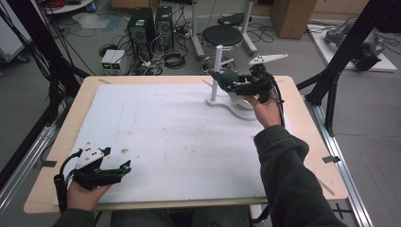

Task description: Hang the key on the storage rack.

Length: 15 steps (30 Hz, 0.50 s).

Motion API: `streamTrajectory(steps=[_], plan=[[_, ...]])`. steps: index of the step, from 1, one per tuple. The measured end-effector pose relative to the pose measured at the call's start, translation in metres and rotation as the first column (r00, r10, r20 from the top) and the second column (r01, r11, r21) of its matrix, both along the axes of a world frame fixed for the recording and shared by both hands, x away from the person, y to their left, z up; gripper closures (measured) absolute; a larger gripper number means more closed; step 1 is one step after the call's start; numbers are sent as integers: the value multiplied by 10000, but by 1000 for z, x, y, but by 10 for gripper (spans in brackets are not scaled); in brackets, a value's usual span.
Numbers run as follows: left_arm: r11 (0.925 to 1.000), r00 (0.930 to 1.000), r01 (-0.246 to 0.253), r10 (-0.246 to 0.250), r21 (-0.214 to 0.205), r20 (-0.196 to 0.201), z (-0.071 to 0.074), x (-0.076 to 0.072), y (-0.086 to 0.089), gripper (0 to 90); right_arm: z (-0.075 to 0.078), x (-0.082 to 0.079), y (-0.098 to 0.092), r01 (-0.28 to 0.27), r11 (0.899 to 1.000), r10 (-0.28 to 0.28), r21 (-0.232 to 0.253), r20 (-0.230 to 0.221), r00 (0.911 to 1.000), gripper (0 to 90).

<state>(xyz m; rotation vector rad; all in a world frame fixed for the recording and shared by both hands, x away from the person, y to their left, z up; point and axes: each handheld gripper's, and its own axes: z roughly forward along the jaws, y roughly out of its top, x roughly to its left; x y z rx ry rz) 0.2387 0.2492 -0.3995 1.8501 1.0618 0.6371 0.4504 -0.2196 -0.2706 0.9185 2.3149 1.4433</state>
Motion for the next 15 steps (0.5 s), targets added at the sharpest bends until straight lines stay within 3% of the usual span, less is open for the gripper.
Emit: streamTrajectory(steps=[15], plan=[[10000,10000,43,-43,-22,16,0,0,0,156,-6,9,0,215,9998,-215,-47,-172,9996,399]])
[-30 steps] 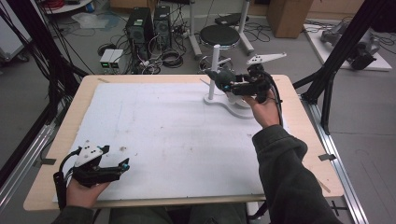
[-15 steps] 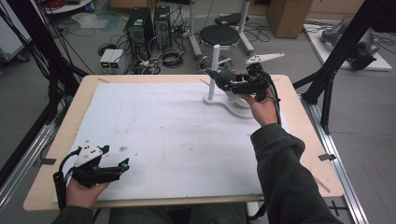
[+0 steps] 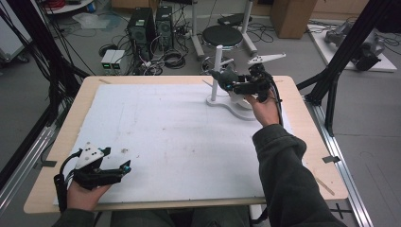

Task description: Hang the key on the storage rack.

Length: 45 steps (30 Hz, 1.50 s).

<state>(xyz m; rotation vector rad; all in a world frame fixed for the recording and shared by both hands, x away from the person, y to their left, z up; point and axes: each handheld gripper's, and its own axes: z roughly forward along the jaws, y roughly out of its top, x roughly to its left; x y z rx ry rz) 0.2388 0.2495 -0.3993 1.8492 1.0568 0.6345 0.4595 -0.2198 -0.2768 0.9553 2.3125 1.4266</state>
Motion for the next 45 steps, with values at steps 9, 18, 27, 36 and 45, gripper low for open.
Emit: streamTrajectory(steps=[9,18,27,36,45], plan=[[10000,10000,-39,39,-21,-30,0,0,0,156,-4,5,1,50,10000,-50,-50,-19,10000,399],[10000,10000,-15,15,6,-28,0,0,0,156,-11,6,1,139,9999,-139,-25,-123,9998,398],[10000,10000,-12,12,0,-19,0,0,0,156,-16,8,0,236,9997,-238,-62,-306,9992,398],[10000,10000,-5,5,11,-18,0,0,0,156,-19,9,1,268,9994,-274,-202,-306,9992,398],[10000,10000,-9,9,-4,-15,0,0,0,156,-28,9,-3,434,9990,-440,-117,-580,9973,397]])
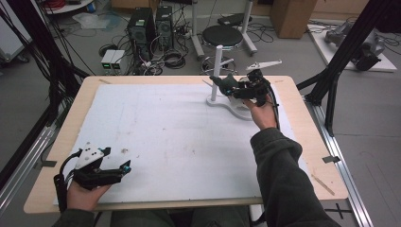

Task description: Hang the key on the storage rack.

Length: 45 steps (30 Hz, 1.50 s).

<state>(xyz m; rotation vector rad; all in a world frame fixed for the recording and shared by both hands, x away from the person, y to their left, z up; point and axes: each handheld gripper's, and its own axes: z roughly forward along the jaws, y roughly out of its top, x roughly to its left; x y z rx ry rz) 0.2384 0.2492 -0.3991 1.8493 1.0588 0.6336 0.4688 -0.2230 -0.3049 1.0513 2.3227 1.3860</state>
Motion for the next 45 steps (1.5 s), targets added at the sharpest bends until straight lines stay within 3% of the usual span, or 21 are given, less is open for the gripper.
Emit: streamTrajectory(steps=[45], plan=[[9999,9999,-92,93,-112,64,2,0,0,156,-24,11,4,228,9989,-245,-413,-424,9988,388]])
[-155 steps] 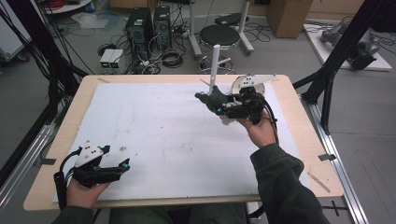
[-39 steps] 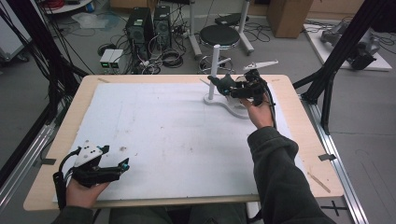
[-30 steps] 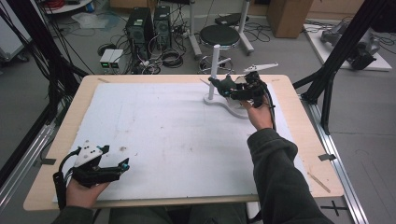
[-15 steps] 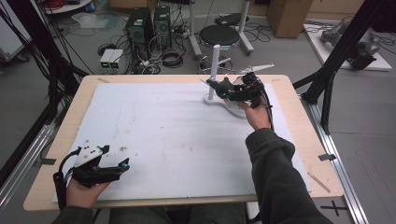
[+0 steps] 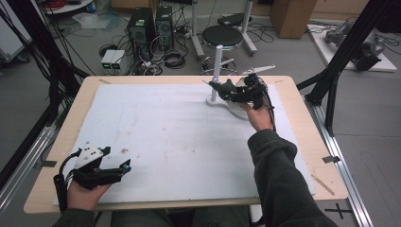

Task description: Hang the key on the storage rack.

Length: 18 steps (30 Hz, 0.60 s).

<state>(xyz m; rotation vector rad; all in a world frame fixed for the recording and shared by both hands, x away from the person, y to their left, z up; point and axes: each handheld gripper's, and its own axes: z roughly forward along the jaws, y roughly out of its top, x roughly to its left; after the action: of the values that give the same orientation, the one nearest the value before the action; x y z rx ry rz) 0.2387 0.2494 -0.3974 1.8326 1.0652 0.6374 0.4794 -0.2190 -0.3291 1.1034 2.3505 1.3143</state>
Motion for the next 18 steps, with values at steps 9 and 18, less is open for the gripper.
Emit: streamTrajectory(steps=[9,18], plan=[[10000,10000,32,-32,23,-45,-1,1,-2,156,-3,2,1,14,10000,-14,-88,-48,10000,381],[10000,10000,23,-23,-6,-28,-1,1,1,156,-6,3,9,-27,9993,26,-363,-40,10000,377]])
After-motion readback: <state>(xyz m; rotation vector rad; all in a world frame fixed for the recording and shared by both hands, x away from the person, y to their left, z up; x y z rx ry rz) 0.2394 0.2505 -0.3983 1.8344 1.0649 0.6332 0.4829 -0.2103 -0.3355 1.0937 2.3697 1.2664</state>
